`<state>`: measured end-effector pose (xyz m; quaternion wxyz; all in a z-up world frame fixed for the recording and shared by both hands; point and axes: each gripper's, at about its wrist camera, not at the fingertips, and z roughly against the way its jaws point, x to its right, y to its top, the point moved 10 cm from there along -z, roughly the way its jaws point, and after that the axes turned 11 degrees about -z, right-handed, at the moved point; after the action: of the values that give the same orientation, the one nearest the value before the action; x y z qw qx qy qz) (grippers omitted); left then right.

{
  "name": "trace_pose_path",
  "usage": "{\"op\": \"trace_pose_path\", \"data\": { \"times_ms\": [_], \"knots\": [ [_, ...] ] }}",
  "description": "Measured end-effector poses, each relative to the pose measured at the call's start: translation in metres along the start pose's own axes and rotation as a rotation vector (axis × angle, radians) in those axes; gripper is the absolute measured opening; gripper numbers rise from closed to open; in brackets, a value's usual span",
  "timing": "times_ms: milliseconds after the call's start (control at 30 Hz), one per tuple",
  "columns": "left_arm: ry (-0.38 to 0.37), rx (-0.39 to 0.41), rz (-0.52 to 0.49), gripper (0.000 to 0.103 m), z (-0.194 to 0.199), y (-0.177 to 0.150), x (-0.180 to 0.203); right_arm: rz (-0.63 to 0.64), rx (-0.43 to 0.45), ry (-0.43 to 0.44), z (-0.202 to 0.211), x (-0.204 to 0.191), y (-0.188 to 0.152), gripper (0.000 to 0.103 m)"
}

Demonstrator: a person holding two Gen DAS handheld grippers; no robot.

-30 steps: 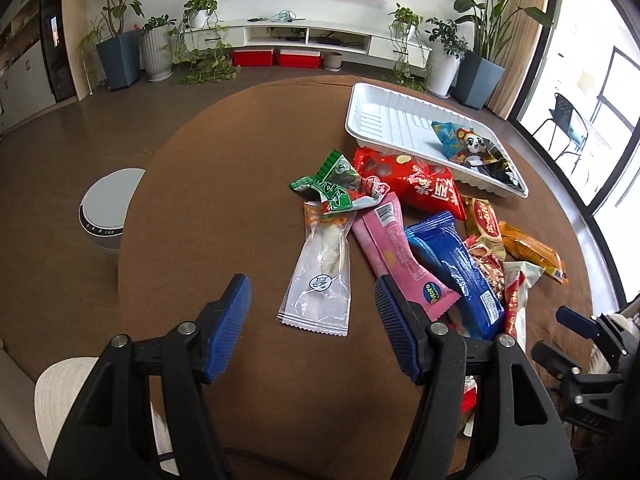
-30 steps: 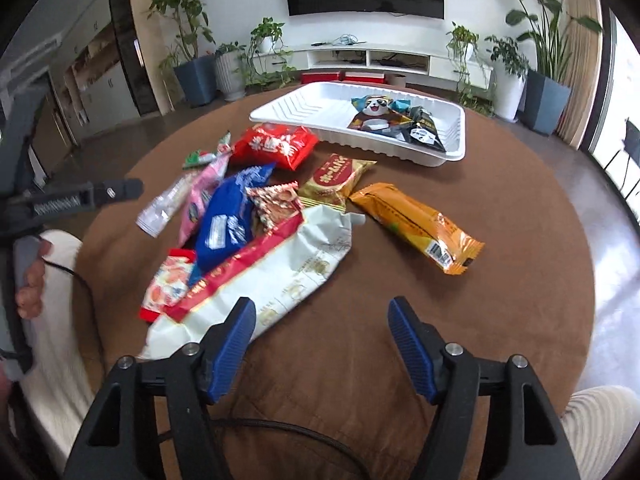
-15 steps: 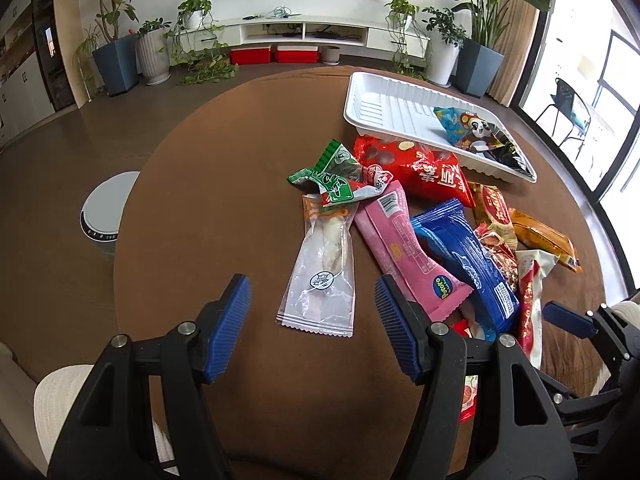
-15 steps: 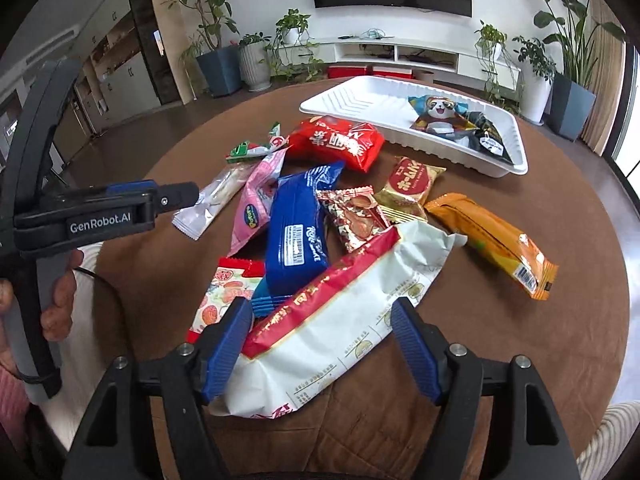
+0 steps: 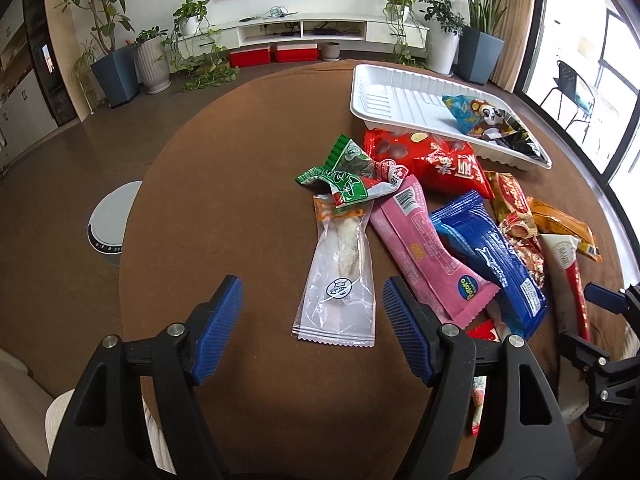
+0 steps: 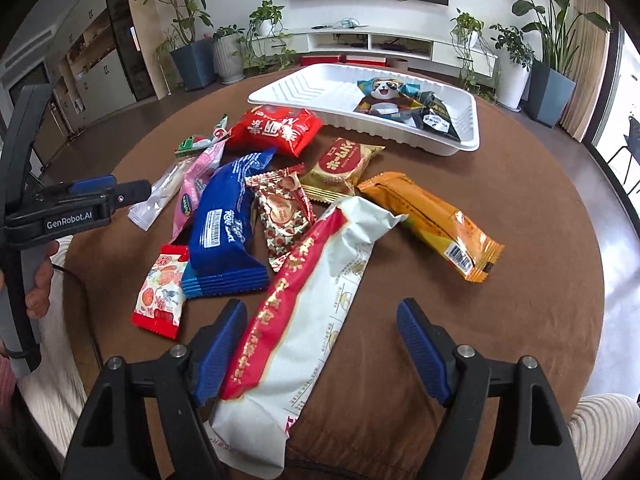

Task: Organize snacks
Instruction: 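Grasp the clear bun packet with the left gripper while the right grasps the white-red bar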

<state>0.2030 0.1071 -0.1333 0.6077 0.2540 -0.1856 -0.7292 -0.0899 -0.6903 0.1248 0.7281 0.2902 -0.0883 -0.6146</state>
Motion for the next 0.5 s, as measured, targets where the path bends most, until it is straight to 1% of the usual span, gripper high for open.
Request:
{"op": "trace_pose_path", "data": {
  "times_ms": [133,200,233,333,400,433,500],
  "knots": [
    [0.007,-0.016,-0.024,0.071,-0.01,0.002,0.0,0.001,-0.017,0.023,-0.006,-0.004,-0.001,0.079],
    [0.012,-0.027,-0.035,0.071,-0.017,0.004,-0.001,0.009,-0.028,0.034,-0.01,-0.007,-0.004,0.073],
    [0.014,-0.034,-0.04,0.071,-0.02,0.004,-0.001,0.013,-0.026,0.032,-0.01,-0.007,-0.004,0.072],
    [0.022,-0.06,-0.062,0.071,-0.032,0.004,0.0,0.027,-0.014,0.027,-0.01,-0.007,-0.004,0.067],
    [0.03,-0.07,-0.077,0.071,-0.039,0.006,0.002,0.027,-0.005,0.023,-0.009,-0.005,-0.003,0.058],
    [0.033,-0.062,-0.081,0.071,-0.041,0.008,0.002,0.033,0.001,0.018,-0.009,-0.004,-0.002,0.055],
    [0.028,-0.052,-0.091,0.071,-0.046,0.013,0.004,0.045,0.01,0.006,-0.01,-0.003,-0.001,0.042]
  ]
}}
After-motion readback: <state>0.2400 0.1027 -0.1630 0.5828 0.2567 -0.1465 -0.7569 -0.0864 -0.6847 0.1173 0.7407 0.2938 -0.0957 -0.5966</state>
